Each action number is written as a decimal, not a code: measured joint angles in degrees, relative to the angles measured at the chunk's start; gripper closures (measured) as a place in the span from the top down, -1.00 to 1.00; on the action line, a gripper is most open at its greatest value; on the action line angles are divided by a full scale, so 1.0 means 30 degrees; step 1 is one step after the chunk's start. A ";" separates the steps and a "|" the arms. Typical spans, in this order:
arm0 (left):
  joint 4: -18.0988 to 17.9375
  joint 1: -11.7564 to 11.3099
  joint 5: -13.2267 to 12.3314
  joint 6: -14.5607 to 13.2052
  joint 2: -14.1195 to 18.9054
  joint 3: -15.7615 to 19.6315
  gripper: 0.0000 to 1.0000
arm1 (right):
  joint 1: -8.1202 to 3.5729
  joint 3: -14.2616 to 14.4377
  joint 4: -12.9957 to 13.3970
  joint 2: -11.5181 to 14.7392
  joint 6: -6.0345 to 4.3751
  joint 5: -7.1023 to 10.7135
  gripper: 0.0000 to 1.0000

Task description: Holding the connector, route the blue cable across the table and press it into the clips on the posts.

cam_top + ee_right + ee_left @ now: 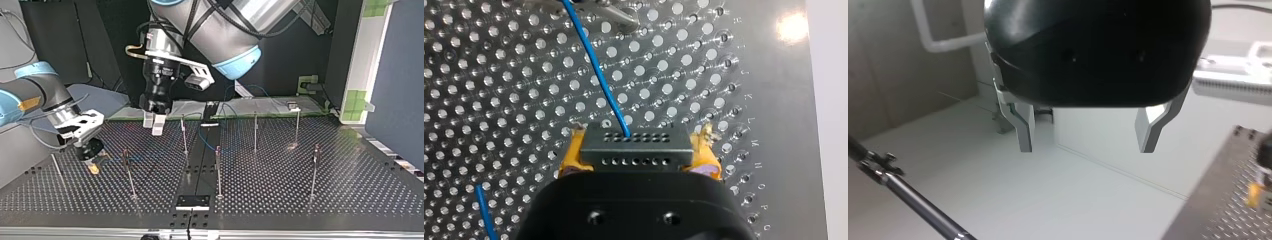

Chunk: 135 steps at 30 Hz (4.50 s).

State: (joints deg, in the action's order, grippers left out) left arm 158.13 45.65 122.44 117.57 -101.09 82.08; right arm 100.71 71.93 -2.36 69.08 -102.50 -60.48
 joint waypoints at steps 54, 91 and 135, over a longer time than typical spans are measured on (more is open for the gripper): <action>-0.9105 -0.0004 -0.0901 -0.1256 0.1193 0.9101 1.00 | 0.0214 0.0004 -0.0075 -0.0066 0.0059 -0.0029 -1.00; -1.5329 -0.0004 -0.1072 -0.1690 0.1186 1.5341 1.00 | 0.0345 0.0216 -0.0088 -0.0067 0.0118 -0.0174 -1.00; -1.8486 -0.0004 -0.1072 -0.1691 0.1198 1.8960 1.00 | 0.0371 0.0211 -0.0089 -0.0067 0.0294 -0.0410 -1.00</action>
State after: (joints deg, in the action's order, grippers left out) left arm 102.67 45.64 119.22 112.50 -97.50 138.96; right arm 101.82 72.57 -2.63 68.88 -101.62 -61.71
